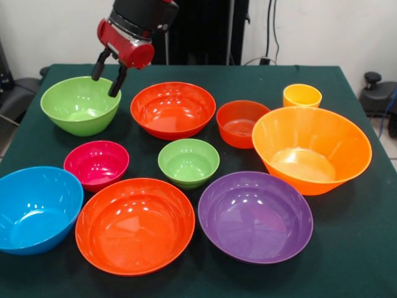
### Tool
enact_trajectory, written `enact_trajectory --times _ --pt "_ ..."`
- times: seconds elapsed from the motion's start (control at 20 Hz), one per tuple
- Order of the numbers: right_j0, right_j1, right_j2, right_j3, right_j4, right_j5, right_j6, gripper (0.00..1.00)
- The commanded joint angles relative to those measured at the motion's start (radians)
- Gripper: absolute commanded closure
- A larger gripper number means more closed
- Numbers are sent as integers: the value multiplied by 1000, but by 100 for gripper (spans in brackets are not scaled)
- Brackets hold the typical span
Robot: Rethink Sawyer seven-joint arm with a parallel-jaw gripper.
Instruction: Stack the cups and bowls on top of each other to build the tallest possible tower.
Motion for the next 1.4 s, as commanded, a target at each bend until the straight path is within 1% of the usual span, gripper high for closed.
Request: enact_trajectory --times 0.05,0.35,0.5,0.7,1.4 --pt "-3 60 116 -62 -33 -61 45 0" --pt "-5 105 108 -85 -17 -104 58 0" --pt "15 134 95 -101 5 -117 67 0" --pt "25 154 89 -112 19 -133 73 0" --pt "50 171 70 -112 39 -141 82 0"
